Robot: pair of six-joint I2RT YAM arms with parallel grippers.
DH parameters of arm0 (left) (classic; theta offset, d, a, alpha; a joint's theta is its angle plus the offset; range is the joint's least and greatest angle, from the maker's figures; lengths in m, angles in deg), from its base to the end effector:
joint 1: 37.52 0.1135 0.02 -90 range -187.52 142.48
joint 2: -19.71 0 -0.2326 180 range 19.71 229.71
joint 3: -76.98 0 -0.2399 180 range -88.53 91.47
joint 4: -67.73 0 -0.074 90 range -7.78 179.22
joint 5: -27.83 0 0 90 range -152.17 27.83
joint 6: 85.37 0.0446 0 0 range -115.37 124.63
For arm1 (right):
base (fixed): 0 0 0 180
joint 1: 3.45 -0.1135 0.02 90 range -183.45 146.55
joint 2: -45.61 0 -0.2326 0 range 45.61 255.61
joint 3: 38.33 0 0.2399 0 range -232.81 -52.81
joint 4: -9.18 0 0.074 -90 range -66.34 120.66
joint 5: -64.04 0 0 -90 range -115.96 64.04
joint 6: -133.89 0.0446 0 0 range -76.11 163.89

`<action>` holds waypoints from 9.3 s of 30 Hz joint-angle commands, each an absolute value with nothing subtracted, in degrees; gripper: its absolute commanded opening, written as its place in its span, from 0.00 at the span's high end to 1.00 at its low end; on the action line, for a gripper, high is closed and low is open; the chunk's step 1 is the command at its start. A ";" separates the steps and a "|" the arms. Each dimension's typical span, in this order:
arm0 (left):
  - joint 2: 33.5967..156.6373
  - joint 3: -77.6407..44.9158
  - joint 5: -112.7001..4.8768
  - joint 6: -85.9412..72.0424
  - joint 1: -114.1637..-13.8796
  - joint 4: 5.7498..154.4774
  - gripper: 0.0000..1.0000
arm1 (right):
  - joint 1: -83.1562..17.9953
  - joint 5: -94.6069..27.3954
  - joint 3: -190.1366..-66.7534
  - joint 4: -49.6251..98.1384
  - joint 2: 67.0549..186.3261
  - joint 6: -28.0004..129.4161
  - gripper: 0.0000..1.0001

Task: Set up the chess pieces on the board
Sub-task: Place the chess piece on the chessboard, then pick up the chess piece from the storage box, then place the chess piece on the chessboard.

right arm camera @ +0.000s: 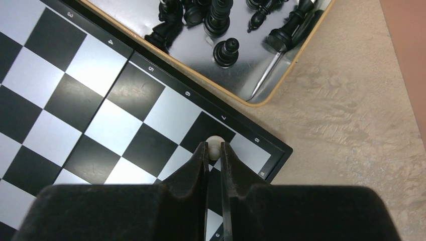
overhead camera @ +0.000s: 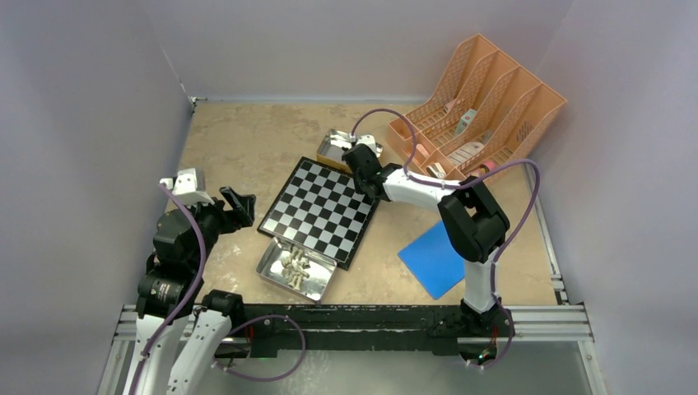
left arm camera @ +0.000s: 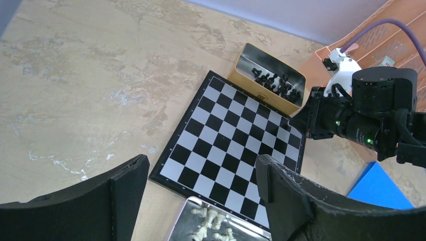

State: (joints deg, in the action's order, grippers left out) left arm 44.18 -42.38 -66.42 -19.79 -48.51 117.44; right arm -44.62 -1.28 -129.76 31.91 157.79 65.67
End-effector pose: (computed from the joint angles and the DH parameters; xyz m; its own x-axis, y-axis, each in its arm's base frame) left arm 0.1156 -0.0191 0.3237 -0.2586 -0.3698 -0.8924 0.0137 0.9223 -0.3861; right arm 0.3248 0.2593 0.1651 -0.6183 -0.0928 -0.7804 -0.1515 0.9885 0.0024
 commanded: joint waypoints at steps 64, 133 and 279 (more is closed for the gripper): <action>44.19 -42.18 -65.87 -19.63 -48.16 114.95 0.22 | -44.81 -10.32 -127.78 31.48 141.82 66.25 0.72; 37.38 -41.77 -72.85 -21.52 -48.16 116.49 0.23 | -78.43 -16.12 -128.87 19.30 158.27 70.37 0.74; 43.00 -42.92 -66.98 -20.59 -48.16 114.56 0.17 | -46.19 -12.07 -111.87 23.93 143.60 69.45 0.82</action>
